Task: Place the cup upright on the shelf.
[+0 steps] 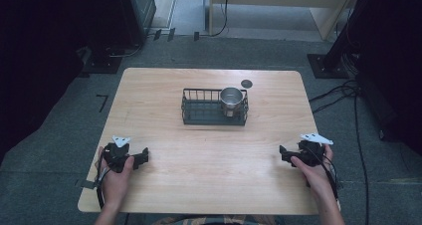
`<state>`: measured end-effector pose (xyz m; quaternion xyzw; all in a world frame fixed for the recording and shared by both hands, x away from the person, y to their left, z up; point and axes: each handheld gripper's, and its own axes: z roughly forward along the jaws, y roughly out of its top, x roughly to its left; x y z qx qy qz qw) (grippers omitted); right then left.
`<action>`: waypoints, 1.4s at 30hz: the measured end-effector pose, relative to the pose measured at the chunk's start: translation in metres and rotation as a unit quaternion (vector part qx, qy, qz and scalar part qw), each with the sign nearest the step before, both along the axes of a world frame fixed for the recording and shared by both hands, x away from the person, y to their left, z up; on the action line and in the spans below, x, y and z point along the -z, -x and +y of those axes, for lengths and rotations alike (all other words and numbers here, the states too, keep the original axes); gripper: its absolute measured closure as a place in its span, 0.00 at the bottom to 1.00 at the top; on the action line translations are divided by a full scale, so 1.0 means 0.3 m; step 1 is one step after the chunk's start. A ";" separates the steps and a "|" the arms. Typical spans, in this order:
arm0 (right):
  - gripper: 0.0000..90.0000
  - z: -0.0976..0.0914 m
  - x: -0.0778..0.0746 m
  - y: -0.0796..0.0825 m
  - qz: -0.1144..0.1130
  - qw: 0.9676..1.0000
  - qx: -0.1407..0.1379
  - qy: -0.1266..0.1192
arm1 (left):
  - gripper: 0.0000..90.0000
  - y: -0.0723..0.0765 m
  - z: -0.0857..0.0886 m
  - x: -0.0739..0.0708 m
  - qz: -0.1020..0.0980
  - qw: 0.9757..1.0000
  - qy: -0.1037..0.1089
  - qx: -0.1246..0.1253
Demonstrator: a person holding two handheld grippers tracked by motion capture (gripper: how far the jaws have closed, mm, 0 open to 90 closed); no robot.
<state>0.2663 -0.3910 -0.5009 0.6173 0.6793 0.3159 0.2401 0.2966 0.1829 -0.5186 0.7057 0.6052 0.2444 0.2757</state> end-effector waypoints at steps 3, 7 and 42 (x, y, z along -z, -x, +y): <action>0.01 -0.012 0.014 0.015 0.004 1.000 0.003 0.000 | 0.00 0.000 0.000 0.000 0.000 1.000 0.000 0.000; 0.01 -0.026 0.035 0.033 0.012 1.000 0.009 0.005 | 0.00 0.000 0.000 0.000 0.000 1.000 0.000 0.000; 0.00 -0.137 0.085 0.134 0.011 0.999 0.029 0.021 | 0.00 0.000 0.000 0.000 0.000 1.000 0.000 0.000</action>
